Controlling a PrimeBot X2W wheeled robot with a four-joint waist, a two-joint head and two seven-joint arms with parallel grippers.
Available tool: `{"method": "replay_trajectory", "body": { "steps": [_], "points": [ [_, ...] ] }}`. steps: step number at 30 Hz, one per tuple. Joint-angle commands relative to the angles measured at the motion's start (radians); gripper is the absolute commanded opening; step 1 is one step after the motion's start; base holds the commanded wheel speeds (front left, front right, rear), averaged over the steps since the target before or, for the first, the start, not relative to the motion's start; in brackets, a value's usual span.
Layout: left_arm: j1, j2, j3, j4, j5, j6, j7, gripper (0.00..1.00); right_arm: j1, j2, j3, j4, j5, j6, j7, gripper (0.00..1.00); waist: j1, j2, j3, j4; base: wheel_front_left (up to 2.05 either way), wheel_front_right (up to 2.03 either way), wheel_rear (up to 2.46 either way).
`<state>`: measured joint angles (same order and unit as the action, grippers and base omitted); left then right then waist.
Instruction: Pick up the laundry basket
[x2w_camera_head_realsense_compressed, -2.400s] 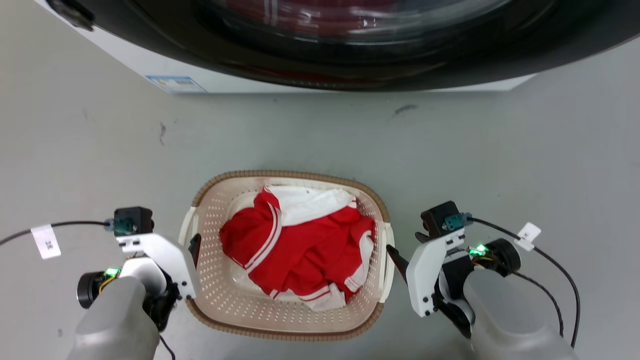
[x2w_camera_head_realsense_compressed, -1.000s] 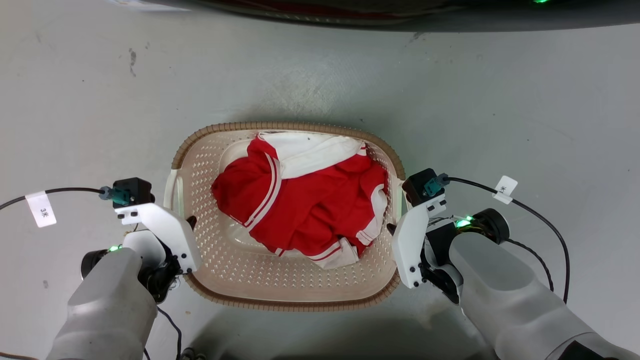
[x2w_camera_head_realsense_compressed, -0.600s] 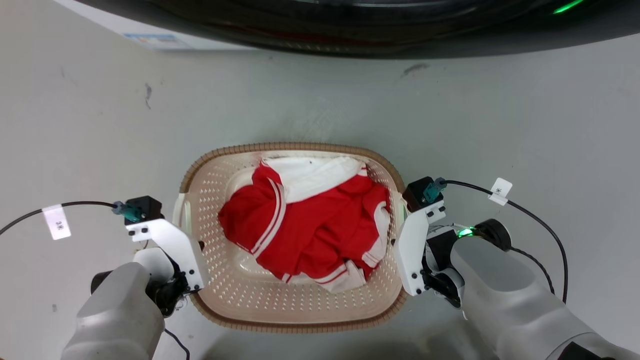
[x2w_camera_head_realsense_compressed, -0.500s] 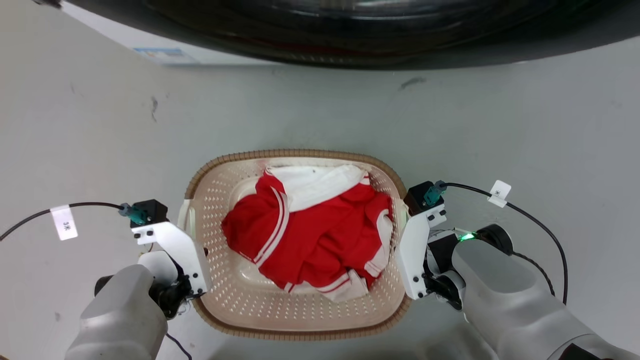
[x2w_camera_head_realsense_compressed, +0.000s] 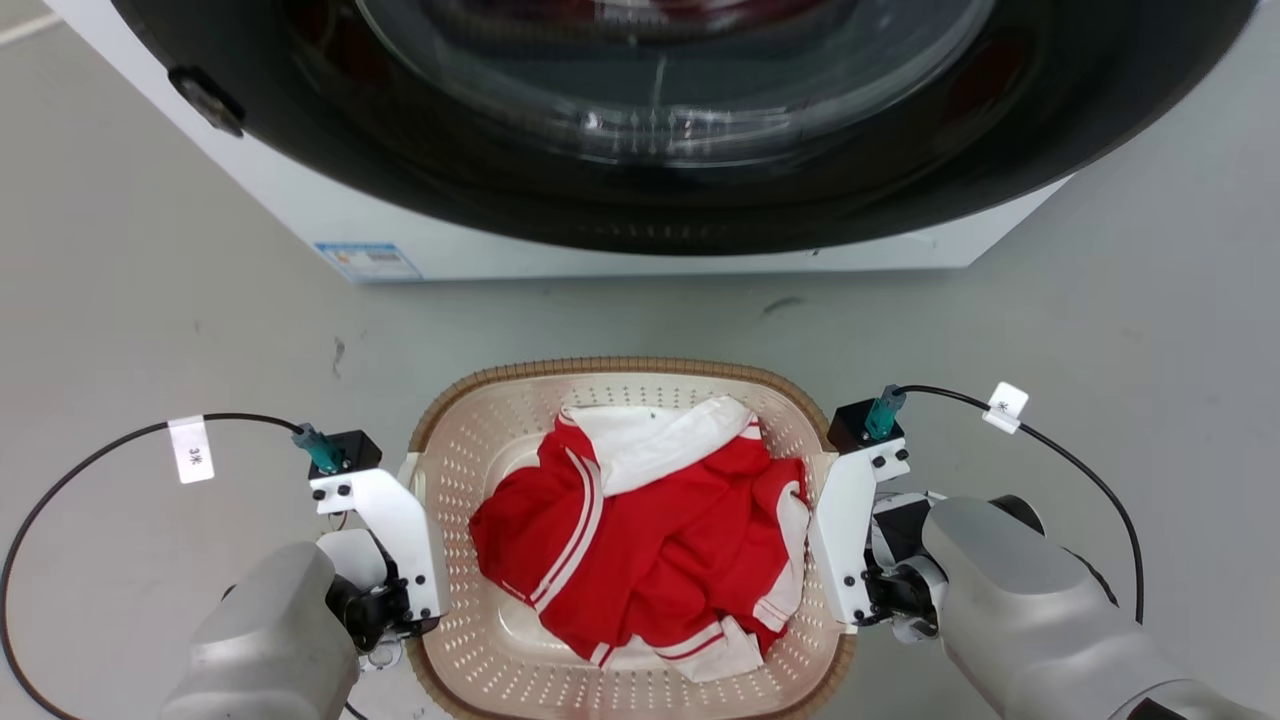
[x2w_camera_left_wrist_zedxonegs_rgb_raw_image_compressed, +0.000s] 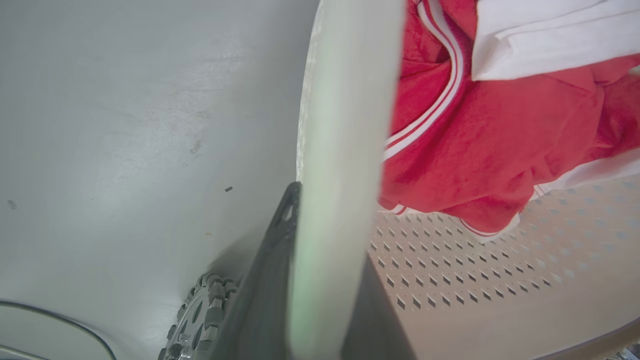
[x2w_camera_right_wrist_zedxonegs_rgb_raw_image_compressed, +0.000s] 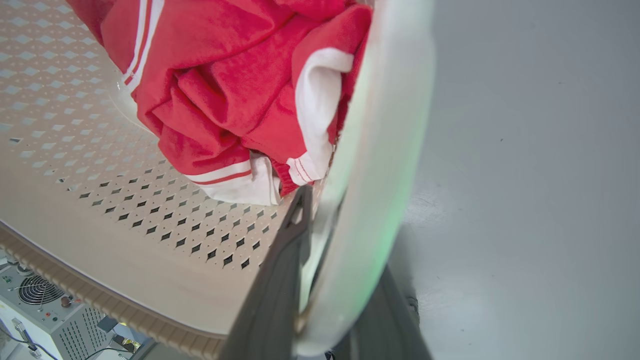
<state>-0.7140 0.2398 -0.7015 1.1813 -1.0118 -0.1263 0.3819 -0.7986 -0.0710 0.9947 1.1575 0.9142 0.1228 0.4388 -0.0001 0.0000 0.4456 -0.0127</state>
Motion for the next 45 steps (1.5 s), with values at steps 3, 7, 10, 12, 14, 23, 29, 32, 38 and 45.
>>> {"method": "replay_trajectory", "body": {
  "steps": [3, 7, 10, 12, 14, 23, 29, 32, 38, 45],
  "points": [
    [0.001, -0.040, -0.016, -0.009, -0.021, -0.008, 0.042, 0.00, 0.018, 0.038, 0.008, -0.004, 0.032, 0.014, 0.018, 0.00, 0.0001, 0.0000, -0.085, -0.027, 0.00, 0.00, 0.00],
    [-0.022, -0.051, -0.034, 0.001, -0.034, -0.008, 0.105, 0.00, 0.010, 0.038, 0.008, 0.013, 0.061, 0.014, 0.046, 0.00, 0.0001, 0.0000, -0.128, -0.032, 0.00, 0.00, 0.00],
    [-0.040, -0.058, -0.048, 0.005, -0.037, -0.008, 0.141, 0.00, 0.008, 0.039, 0.007, 0.026, 0.083, 0.014, 0.081, 0.00, 0.0001, 0.0000, -0.158, -0.033, 0.00, 0.00, 0.00],
    [-0.048, -0.064, -0.055, 0.007, -0.041, -0.008, 0.160, 0.00, 0.007, 0.039, 0.008, 0.034, 0.098, 0.014, 0.111, 0.00, 0.0001, 0.0000, -0.181, -0.033, 0.00, 0.00, 0.00],
    [-0.058, -0.071, -0.061, 0.009, -0.047, -0.009, 0.181, 0.00, 0.002, 0.035, 0.010, 0.039, 0.107, 0.014, 0.132, 0.00, 0.0001, 0.0000, -0.201, -0.034, 0.00, 0.00, 0.00],
    [-0.073, -0.088, -0.095, 0.028, -0.060, -0.009, 0.289, 0.00, -0.009, -0.003, 0.020, 0.044, 0.157, 0.014, 0.271, 0.00, 0.0001, 0.0000, -0.295, -0.037, 0.00, 0.00, 0.00],
    [-0.053, -0.105, -0.108, 0.044, -0.074, -0.009, 0.332, 0.00, -0.004, -0.021, 0.031, 0.035, 0.178, 0.014, 0.329, 0.00, 0.0001, 0.0000, -0.354, -0.039, 0.00, 0.00, 0.00],
    [-0.043, -0.113, -0.112, 0.051, -0.079, -0.009, 0.354, 0.00, 0.008, -0.028, 0.035, 0.034, 0.187, 0.014, 0.347, 0.00, 0.0001, 0.0000, -0.380, -0.038, 0.00, 0.00, 0.00],
    [-0.021, -0.124, -0.120, 0.065, -0.086, -0.009, 0.378, 0.00, 0.025, -0.026, 0.044, 0.041, 0.203, 0.014, 0.378, 0.00, 0.0001, 0.0000, -0.424, -0.035, 0.00, 0.00, 0.00],
    [-0.008, -0.132, -0.122, 0.076, -0.093, -0.009, 0.388, 0.00, 0.029, -0.019, 0.052, 0.048, 0.211, 0.014, 0.393, 0.00, 0.0001, 0.0000, -0.445, -0.033, 0.00, 0.00, 0.00]
  ]
}}
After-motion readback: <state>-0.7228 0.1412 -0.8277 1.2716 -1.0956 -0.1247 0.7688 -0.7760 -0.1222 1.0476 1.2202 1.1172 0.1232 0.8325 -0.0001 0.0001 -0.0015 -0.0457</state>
